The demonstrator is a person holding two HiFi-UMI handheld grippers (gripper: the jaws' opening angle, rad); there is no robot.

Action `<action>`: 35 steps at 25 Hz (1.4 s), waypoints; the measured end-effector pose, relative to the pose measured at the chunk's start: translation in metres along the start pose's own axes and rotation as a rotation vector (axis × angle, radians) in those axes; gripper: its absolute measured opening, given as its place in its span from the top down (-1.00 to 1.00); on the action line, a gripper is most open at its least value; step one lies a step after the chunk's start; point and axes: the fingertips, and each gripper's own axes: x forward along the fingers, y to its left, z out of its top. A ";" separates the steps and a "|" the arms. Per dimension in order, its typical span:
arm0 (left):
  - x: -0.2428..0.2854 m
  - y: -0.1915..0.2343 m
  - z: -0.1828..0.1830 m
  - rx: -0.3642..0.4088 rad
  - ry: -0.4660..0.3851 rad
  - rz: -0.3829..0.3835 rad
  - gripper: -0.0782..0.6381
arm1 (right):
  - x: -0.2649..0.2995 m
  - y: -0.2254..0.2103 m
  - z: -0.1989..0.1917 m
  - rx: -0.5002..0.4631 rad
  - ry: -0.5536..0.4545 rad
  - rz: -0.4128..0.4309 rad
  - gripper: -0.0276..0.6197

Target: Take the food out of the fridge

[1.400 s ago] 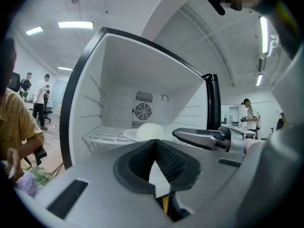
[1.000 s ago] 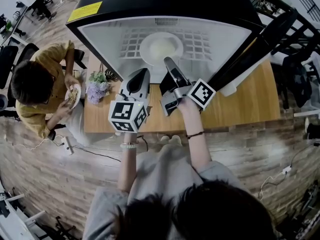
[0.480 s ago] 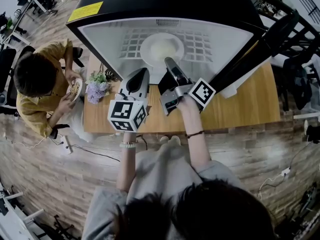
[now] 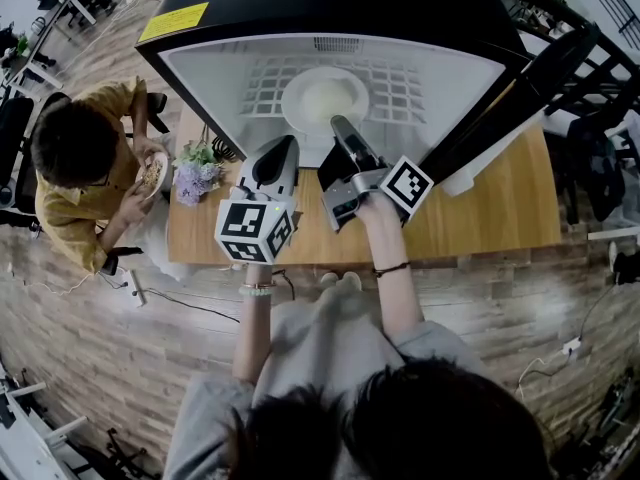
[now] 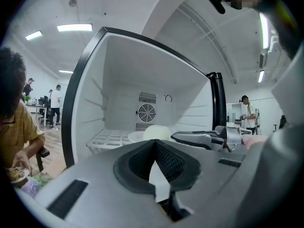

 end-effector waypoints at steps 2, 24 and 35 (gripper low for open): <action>0.000 -0.001 0.001 -0.001 -0.002 -0.002 0.76 | -0.001 0.001 -0.001 -0.001 0.004 0.000 0.67; -0.012 -0.026 0.011 0.012 -0.027 -0.087 0.76 | -0.024 0.027 0.000 -0.008 0.082 0.069 0.67; -0.025 -0.038 0.010 0.030 -0.010 -0.128 0.76 | -0.043 0.030 -0.002 -0.021 0.106 0.071 0.66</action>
